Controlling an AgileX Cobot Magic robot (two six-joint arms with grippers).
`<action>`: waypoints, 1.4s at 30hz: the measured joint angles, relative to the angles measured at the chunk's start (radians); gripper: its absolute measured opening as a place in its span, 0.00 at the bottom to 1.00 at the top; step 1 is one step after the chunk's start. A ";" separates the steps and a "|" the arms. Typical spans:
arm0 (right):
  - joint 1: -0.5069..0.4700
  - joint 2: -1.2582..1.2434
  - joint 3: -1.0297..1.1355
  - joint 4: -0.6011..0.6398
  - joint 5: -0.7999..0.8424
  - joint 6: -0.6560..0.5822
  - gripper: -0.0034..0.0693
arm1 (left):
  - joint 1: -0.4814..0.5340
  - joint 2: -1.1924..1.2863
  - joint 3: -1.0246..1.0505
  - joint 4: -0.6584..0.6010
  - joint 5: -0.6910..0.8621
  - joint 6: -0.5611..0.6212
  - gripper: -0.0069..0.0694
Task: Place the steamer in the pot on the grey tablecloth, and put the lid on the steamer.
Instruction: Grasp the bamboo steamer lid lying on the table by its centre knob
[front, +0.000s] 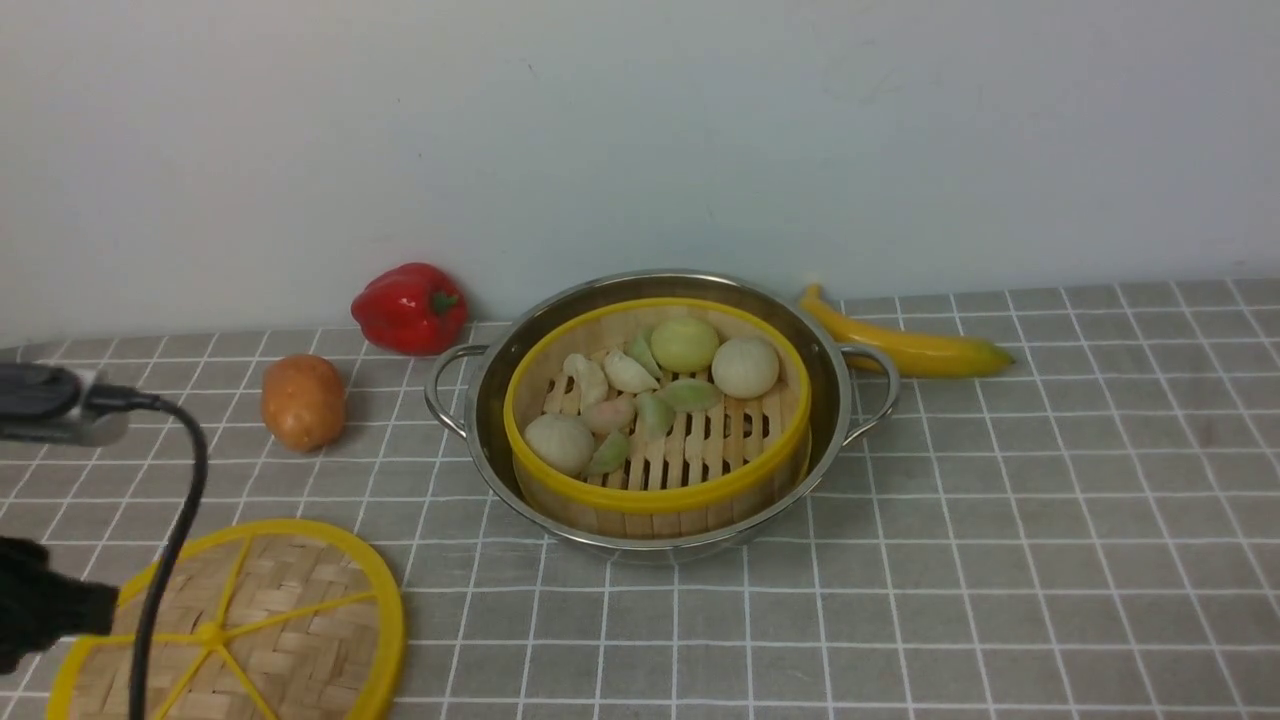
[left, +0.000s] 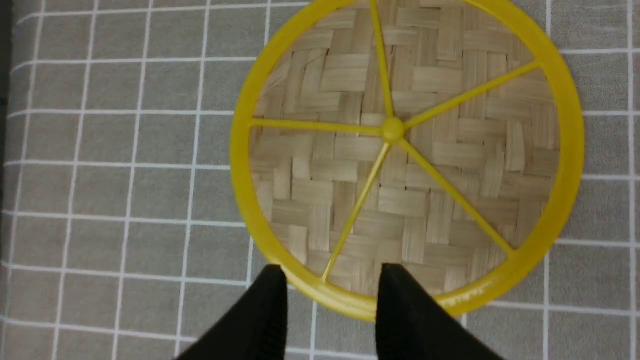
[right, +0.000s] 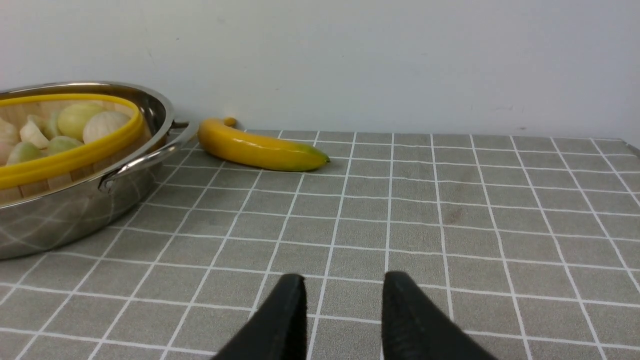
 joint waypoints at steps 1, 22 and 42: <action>0.000 0.000 0.000 0.000 0.000 0.000 0.38 | 0.000 0.023 -0.006 -0.005 -0.013 0.001 0.41; 0.000 0.000 0.000 0.000 0.000 0.024 0.38 | 0.000 0.569 -0.117 -0.148 -0.173 0.126 0.41; 0.000 0.000 0.000 0.002 0.000 0.026 0.38 | 0.000 0.566 -0.154 -0.148 -0.120 0.096 0.24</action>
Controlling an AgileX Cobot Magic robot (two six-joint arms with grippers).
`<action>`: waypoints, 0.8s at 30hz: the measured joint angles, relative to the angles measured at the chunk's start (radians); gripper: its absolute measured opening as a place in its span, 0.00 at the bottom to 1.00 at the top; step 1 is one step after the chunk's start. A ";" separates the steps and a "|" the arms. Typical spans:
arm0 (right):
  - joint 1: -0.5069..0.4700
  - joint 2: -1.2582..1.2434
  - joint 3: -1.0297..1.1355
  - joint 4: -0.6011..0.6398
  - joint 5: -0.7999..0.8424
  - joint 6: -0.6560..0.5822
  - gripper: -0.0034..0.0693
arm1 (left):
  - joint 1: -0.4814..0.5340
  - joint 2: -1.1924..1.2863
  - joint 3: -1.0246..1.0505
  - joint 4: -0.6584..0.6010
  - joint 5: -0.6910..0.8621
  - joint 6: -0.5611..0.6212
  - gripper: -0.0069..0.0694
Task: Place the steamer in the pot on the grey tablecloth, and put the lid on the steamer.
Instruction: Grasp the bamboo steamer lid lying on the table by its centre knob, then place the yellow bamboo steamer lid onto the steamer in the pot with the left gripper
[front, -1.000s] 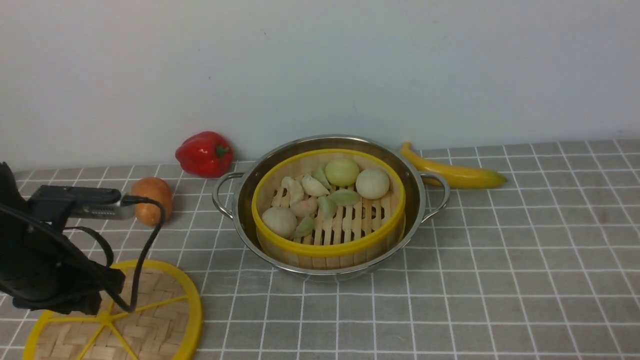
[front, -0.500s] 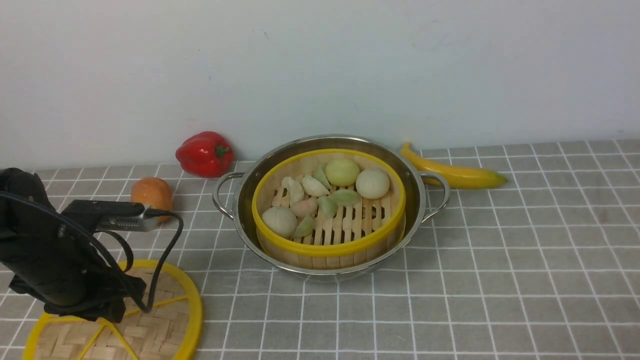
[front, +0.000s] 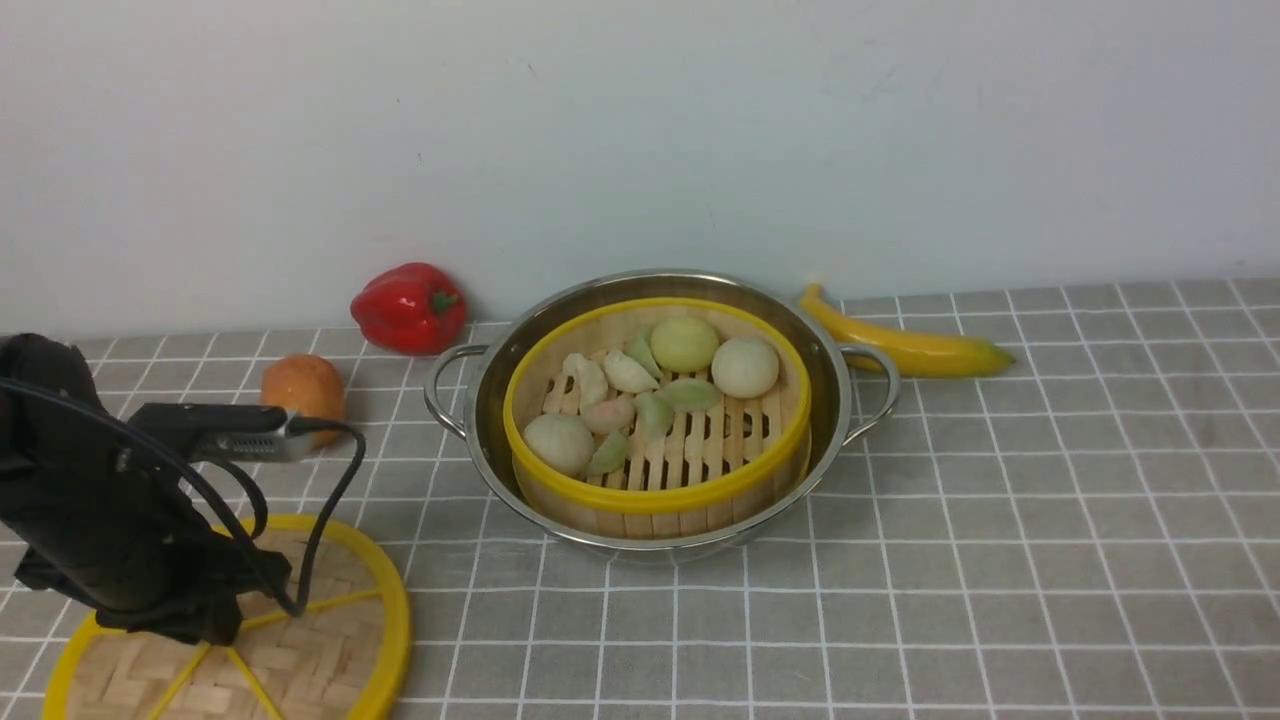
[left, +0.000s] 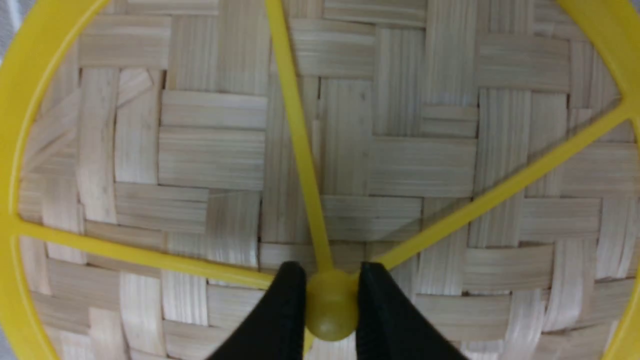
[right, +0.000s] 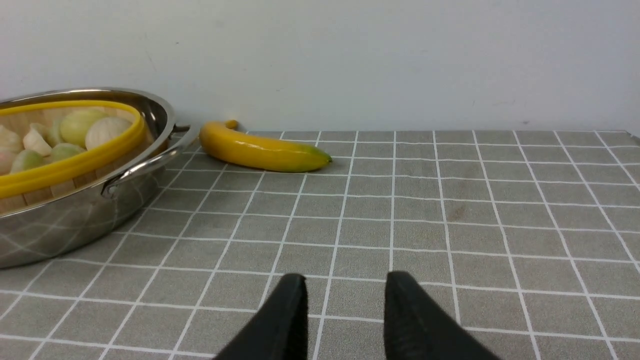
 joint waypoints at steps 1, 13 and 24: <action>0.000 0.000 0.000 0.000 0.000 0.000 0.38 | -0.001 -0.022 -0.025 0.000 0.010 0.004 0.24; 0.000 0.000 0.000 0.000 0.000 0.001 0.38 | -0.204 -0.079 -0.545 -0.060 0.130 0.313 0.24; 0.000 0.000 0.000 0.000 0.000 0.001 0.38 | -0.397 0.173 -0.717 -0.171 0.162 0.610 0.24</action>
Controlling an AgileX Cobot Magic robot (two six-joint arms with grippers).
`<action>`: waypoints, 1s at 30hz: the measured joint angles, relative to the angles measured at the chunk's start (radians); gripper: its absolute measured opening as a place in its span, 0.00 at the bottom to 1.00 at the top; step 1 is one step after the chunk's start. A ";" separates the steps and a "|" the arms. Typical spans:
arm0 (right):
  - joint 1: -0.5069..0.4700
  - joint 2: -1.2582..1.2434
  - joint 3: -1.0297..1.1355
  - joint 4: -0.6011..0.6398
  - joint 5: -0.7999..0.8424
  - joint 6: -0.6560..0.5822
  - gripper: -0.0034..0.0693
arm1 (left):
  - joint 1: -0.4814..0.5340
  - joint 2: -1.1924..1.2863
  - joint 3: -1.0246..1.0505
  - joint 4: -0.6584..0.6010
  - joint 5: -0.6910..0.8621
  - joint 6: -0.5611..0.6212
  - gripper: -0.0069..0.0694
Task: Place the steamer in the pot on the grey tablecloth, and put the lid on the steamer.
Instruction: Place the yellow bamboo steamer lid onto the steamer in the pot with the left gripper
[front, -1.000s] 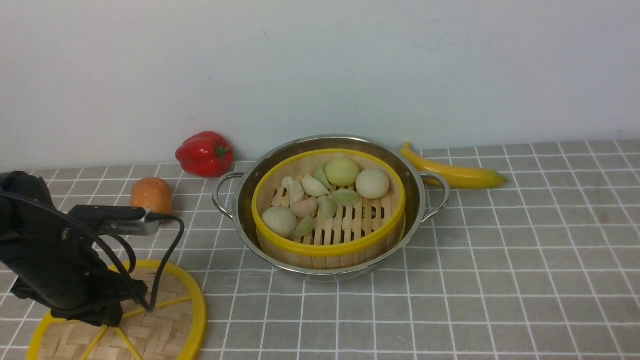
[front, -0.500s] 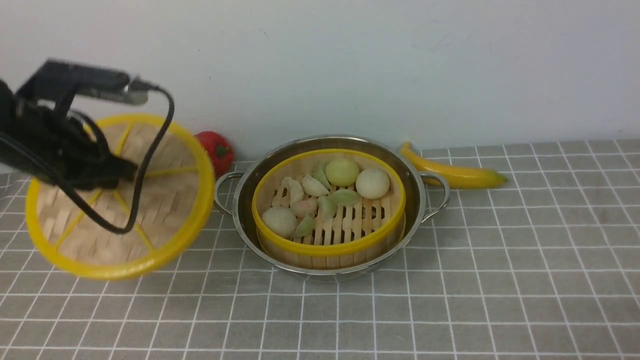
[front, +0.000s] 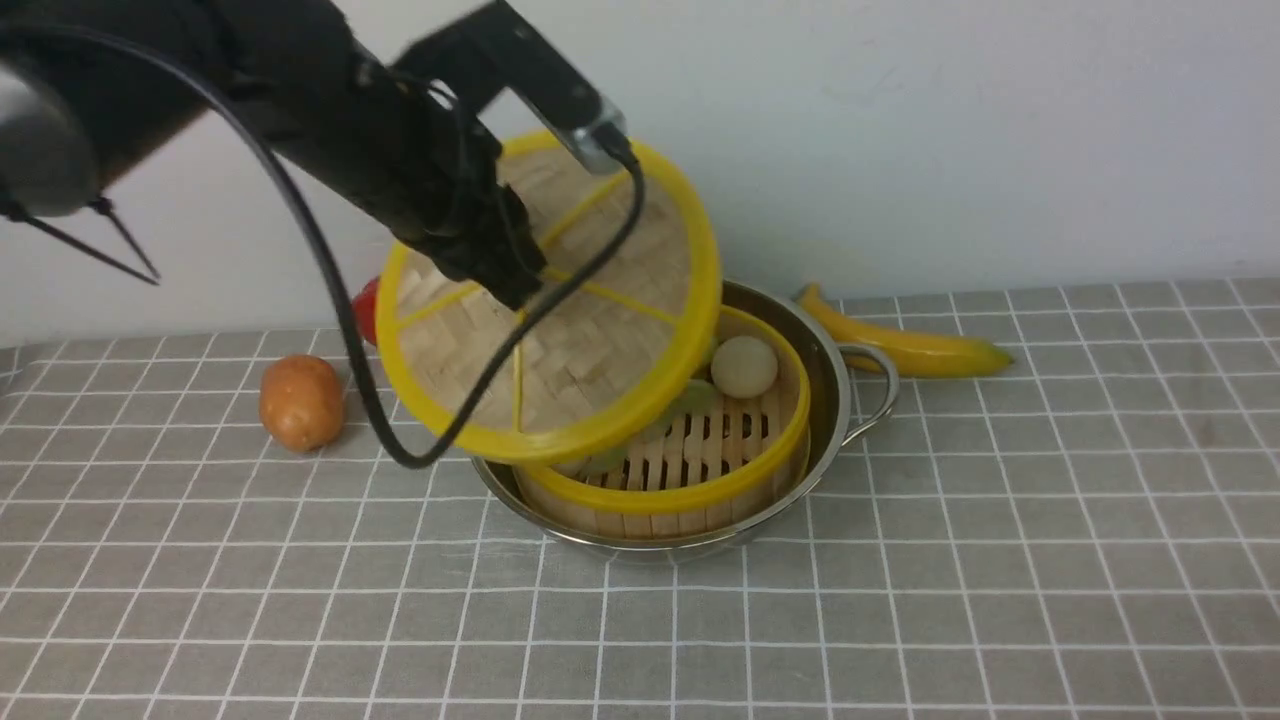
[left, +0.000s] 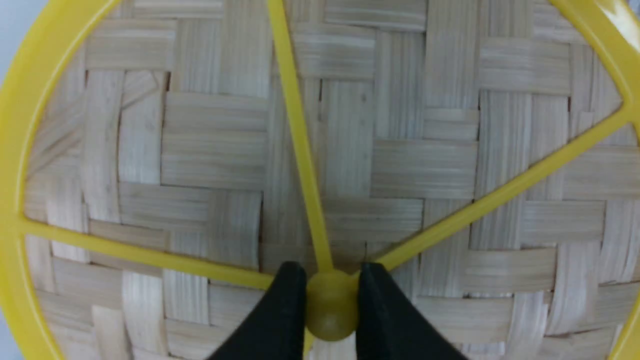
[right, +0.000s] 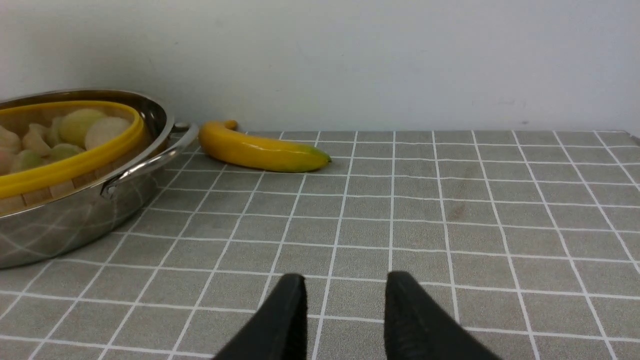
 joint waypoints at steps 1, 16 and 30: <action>0.000 0.000 0.000 0.000 0.000 0.000 0.38 | -0.020 0.027 -0.004 -0.002 0.000 0.015 0.24; 0.000 0.000 0.000 0.000 0.000 0.000 0.38 | -0.086 0.135 -0.006 -0.008 -0.116 0.096 0.24; 0.000 0.000 0.000 0.000 0.000 0.000 0.38 | -0.088 0.144 -0.006 -0.016 -0.141 0.124 0.24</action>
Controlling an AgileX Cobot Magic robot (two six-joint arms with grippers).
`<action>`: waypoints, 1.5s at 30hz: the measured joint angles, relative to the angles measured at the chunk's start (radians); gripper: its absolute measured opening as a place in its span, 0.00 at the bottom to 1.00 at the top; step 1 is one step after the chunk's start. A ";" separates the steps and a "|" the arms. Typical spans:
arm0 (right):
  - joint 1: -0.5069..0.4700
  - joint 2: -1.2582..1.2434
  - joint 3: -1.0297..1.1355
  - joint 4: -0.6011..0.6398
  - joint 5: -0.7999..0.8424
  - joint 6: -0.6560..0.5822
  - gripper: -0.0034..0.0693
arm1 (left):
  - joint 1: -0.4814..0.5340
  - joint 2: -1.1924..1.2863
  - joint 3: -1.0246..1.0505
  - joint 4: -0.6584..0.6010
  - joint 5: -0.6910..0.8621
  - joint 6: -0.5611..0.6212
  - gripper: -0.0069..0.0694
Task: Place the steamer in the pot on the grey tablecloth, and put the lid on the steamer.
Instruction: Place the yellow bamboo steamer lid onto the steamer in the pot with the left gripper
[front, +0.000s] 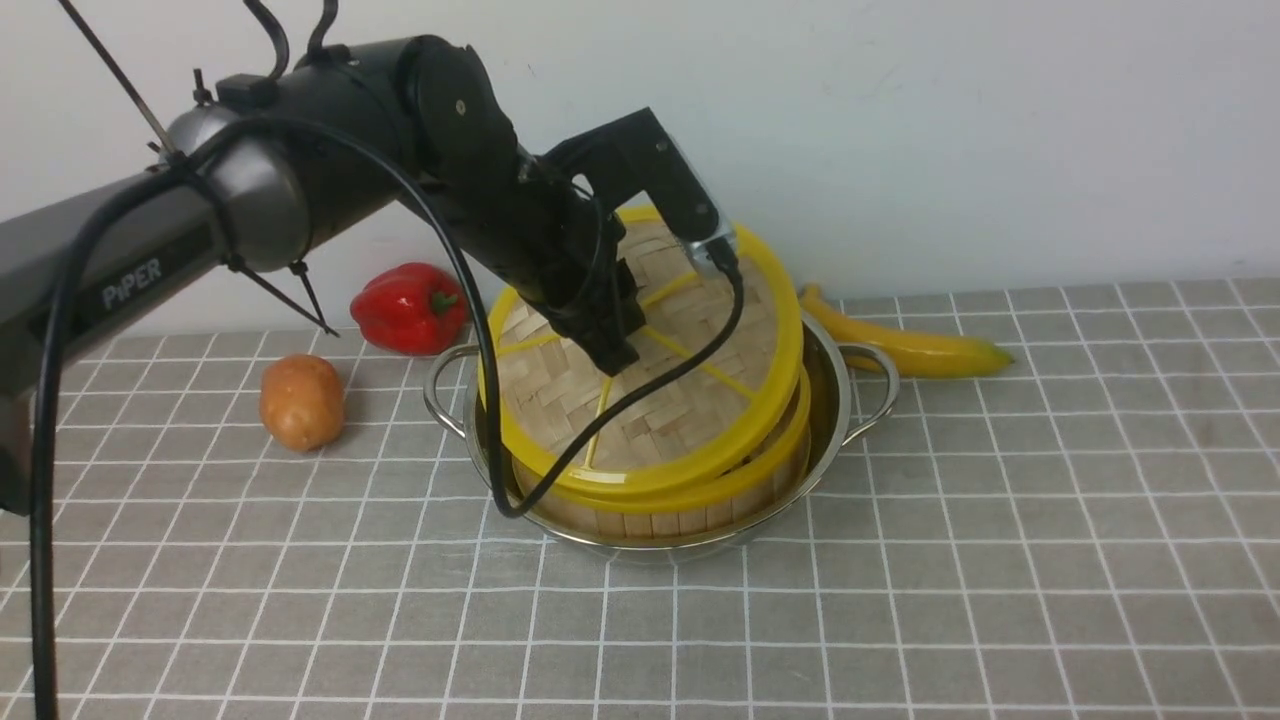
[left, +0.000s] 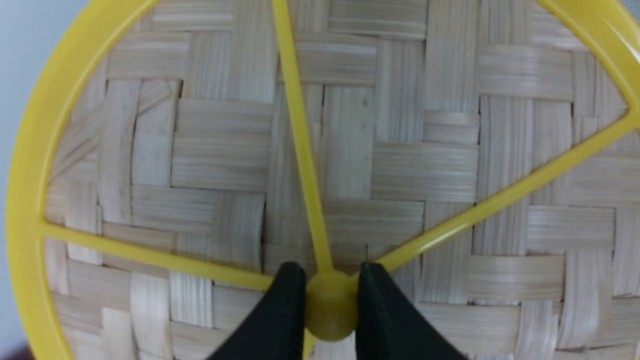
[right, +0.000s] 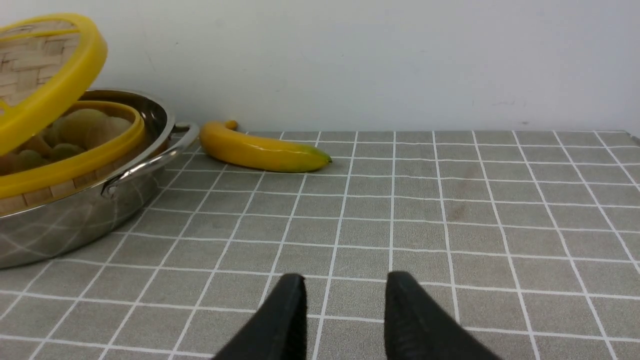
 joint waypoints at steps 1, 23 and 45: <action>0.000 0.000 0.000 0.000 0.000 0.000 0.38 | 0.000 0.005 0.000 -0.003 -0.003 0.008 0.24; 0.000 0.000 0.000 0.000 0.000 0.000 0.38 | -0.003 0.043 0.000 -0.047 -0.046 0.072 0.24; 0.000 0.000 0.000 0.000 0.000 0.000 0.38 | -0.003 0.022 -0.002 -0.032 -0.136 0.016 0.78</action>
